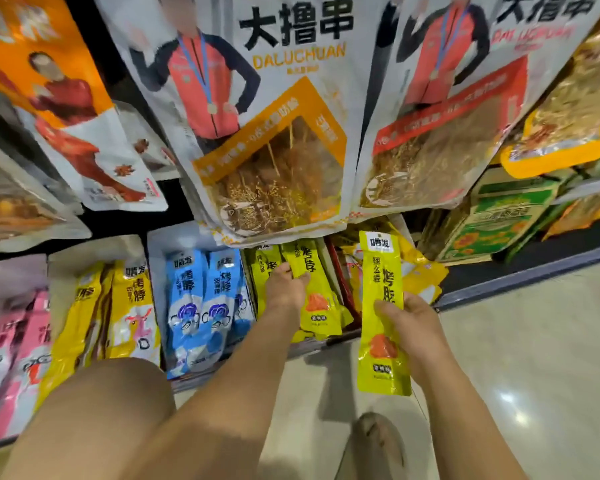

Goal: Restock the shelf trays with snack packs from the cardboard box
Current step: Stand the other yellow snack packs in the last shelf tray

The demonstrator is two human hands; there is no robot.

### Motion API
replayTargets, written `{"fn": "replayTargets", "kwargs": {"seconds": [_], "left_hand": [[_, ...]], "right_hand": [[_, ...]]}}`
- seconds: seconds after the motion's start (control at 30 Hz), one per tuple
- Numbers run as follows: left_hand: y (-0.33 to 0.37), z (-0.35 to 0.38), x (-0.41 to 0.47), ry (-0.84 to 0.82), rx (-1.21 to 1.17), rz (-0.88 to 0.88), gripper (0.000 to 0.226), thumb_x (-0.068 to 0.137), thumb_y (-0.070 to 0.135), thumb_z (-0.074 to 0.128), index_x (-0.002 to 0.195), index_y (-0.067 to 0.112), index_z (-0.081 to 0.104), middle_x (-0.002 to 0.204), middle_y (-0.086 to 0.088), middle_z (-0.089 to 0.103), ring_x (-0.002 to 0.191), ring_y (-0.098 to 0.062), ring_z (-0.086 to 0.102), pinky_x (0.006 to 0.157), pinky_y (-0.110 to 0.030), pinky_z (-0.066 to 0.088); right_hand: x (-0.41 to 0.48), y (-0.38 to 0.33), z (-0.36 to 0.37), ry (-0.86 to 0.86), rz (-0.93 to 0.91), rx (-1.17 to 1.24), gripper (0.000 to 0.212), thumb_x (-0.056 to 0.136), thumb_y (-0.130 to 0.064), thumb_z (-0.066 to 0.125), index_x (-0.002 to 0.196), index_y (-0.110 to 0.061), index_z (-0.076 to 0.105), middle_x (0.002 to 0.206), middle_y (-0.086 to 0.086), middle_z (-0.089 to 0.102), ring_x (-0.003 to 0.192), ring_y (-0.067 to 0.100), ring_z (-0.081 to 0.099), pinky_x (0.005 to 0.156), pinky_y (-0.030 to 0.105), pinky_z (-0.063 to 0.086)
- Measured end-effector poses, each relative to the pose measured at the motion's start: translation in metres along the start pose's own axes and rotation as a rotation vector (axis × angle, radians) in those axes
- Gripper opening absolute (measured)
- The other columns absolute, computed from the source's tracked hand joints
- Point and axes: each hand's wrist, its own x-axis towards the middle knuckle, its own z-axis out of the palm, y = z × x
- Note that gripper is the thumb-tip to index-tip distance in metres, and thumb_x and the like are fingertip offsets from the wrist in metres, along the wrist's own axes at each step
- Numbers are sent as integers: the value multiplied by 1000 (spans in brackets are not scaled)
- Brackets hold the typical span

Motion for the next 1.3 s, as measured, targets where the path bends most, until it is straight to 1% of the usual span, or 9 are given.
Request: {"fn": "replayTargets", "kwargs": {"seconds": [0.13,0.27,0.37,0.57,0.87,1.03,1.1,1.2,1.3], "left_hand": [[-8,13,13,71,73,36,53,93,20,67,142,11,47,142,-9,53,125,-28,54,99,-32,46],[-10,26,14,39,145,54,51,98,15,60,145,5,41,138,-12,56,116,-19,54,85,-14,39],[-9,27,11,65,269,102,52,96,15,62,144,5,44,142,-11,54,127,-23,55,107,-30,43],[-6,18,0,28,354,196,69,93,24,65,152,14,31,147,-7,45,128,-24,51,105,-39,46],[-24,-64,21,322,467,290,43,85,27,59,126,13,58,114,-13,64,100,-36,63,89,-48,53],[-30,-97,24,257,402,213,39,96,16,58,133,8,55,126,-12,62,113,-31,60,97,-38,47],[-33,-102,29,226,384,216,38,97,20,57,134,9,55,125,-11,64,114,-29,61,96,-35,46],[-34,-105,34,139,370,230,33,96,21,60,127,10,60,121,-5,67,109,-25,63,92,-29,48],[-36,-103,37,102,370,248,27,95,17,61,121,12,62,106,2,65,95,-17,61,79,-20,41]], "right_hand": [[7,5,-7,-4,25,35,18,84,-23,74,102,-23,75,92,8,77,72,25,69,64,39,54],[6,5,-10,6,42,60,12,90,-14,71,100,-19,74,88,6,76,69,23,69,58,33,52],[1,2,-9,12,49,66,12,90,-12,70,100,-18,74,90,6,77,73,24,71,62,38,55],[-6,-3,0,21,55,76,16,90,-9,70,104,-16,73,95,8,78,84,29,74,76,46,60],[-7,-15,57,-36,95,16,17,90,-10,64,97,-22,74,88,-1,78,88,30,74,81,54,60],[0,-22,107,-140,78,-116,11,88,-15,62,86,-22,70,84,-3,73,83,23,68,87,48,56],[5,-26,129,-172,43,-177,11,88,-21,64,99,-21,68,95,-6,69,88,17,63,89,39,51],[15,-30,159,-217,0,-320,51,92,-24,66,140,-14,53,132,4,61,111,23,58,91,33,45],[22,-29,179,-238,-14,-390,57,96,-19,65,148,-8,44,144,14,54,110,26,57,90,31,43]]}}
